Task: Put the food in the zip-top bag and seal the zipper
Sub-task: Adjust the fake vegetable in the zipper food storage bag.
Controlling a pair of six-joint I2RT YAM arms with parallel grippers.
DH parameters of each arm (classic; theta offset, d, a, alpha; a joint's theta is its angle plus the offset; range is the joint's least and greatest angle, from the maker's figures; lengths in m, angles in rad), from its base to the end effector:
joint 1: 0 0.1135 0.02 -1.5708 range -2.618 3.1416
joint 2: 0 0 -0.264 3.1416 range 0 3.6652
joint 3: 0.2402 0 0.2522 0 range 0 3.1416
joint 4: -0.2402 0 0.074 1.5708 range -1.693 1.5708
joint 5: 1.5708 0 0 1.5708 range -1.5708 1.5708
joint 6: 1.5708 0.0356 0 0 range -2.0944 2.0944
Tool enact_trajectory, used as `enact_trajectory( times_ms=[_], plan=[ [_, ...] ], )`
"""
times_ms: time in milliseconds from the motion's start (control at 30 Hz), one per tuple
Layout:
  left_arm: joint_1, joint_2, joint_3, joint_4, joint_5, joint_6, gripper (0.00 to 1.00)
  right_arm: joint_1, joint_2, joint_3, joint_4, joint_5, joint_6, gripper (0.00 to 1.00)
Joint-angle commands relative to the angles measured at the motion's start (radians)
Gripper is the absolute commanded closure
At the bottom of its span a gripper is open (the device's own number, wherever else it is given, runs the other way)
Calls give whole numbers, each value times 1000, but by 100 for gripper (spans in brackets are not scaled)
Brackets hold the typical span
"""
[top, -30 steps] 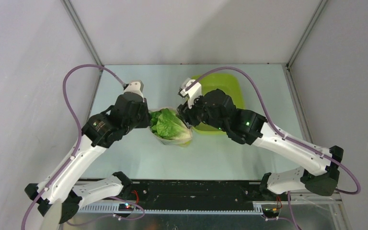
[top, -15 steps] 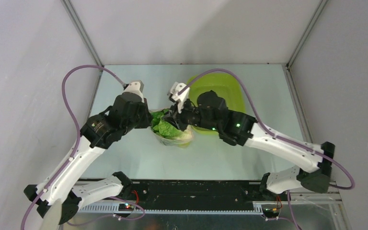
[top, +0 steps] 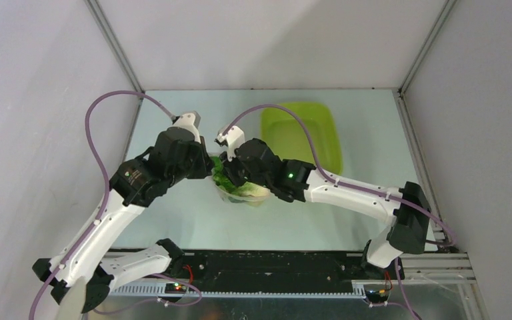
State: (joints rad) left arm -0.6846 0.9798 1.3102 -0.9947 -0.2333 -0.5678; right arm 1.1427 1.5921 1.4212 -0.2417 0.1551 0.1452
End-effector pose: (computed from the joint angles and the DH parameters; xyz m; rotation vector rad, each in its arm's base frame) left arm 0.1374 -0.1016 0.4020 0.0031 2.2482 -0.4276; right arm 0.1616 0.3409 0.3511 -0.8848 1.8411 0.6741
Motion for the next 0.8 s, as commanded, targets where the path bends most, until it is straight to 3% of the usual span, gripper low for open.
enact_trajectory(
  times_ms=[0,267,467,600,767],
  plan=[
    [1,-46,118,94,45,5,100,-11,97,-8,-106,174,50,84],
    [2,-80,146,123,21,-8,100,-31,169,-8,-179,205,83,86],
    [3,-65,121,126,-39,-9,100,-30,70,-8,-155,125,33,83],
    [3,-53,92,128,-67,-14,100,-30,-57,-8,-105,-6,-5,73],
    [2,-52,74,140,-79,-26,100,-32,-205,-8,-58,-175,-62,47]
  ],
)
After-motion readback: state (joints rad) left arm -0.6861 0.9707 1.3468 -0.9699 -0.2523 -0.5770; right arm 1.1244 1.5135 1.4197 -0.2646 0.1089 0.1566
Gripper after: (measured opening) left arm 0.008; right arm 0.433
